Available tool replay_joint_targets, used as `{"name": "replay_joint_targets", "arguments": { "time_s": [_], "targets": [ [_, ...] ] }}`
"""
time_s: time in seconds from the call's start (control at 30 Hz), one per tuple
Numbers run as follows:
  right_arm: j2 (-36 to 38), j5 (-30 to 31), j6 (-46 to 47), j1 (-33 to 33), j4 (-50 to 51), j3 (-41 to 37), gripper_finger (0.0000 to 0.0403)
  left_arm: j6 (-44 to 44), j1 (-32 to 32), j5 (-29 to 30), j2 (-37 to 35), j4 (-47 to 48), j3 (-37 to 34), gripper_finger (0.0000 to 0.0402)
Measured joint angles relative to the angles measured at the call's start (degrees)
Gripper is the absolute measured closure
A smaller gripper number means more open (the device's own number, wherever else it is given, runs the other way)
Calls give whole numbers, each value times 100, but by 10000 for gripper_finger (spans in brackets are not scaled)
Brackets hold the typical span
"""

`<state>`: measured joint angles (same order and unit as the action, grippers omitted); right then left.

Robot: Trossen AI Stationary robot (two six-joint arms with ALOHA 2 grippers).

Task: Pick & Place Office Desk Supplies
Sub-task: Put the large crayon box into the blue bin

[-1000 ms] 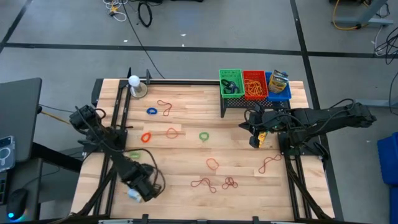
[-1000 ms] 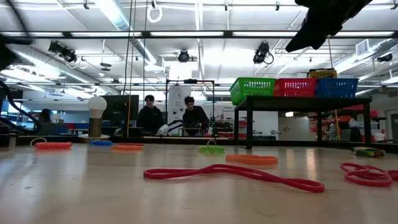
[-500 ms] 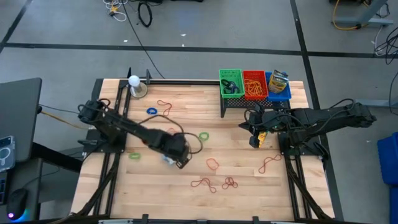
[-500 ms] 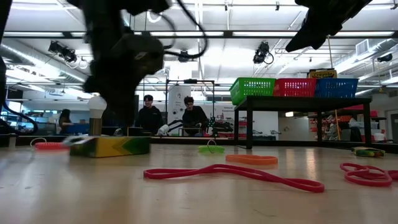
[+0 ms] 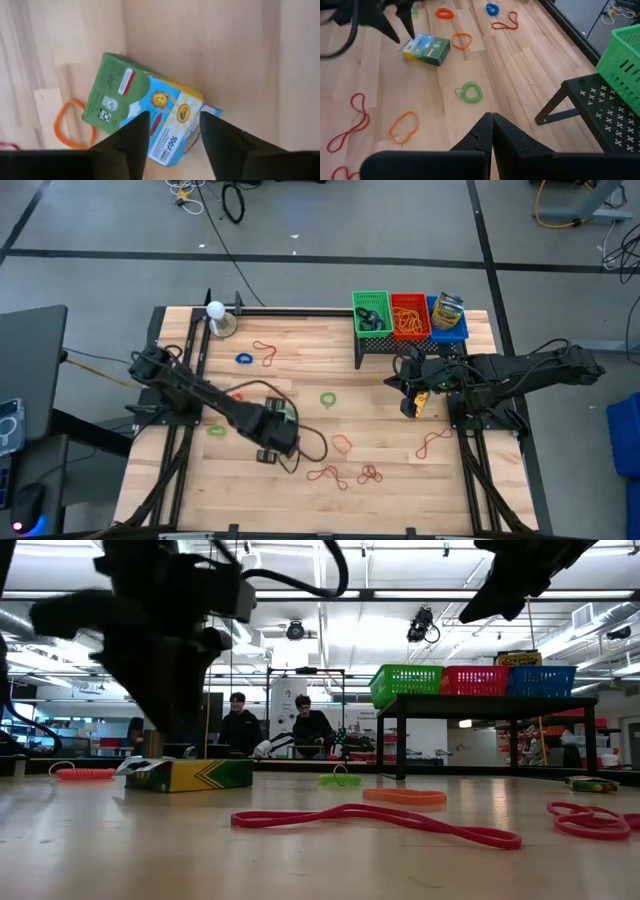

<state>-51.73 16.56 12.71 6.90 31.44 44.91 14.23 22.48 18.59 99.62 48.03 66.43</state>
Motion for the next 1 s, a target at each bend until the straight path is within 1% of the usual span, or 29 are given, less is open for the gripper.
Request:
{"name": "replay_joint_targets", "arguments": {
  "time_s": [0.1,0.27,0.47,0.63,0.77,0.87,1.0],
  "targets": [
    [-2,2,20,0,-29,0,387,-130,185,293,263,10,0,210],
    [-2,31,50,1,-39,0,387,121,386,626,648,40,7,216],
    [-2,31,50,2,-39,0,387,505,612,658,692,180,1,229],
    [-2,30,53,2,-39,0,387,792,678,625,415,512,3,228],
    [-2,28,54,0,-50,0,387,828,677,679,395,424,2,226],
    [-2,27,54,0,-143,0,387,729,673,694,557,237,6,227],
    [-2,25,53,-1,-179,0,387,667,670,854,806,206,4,238]
  ]
}}
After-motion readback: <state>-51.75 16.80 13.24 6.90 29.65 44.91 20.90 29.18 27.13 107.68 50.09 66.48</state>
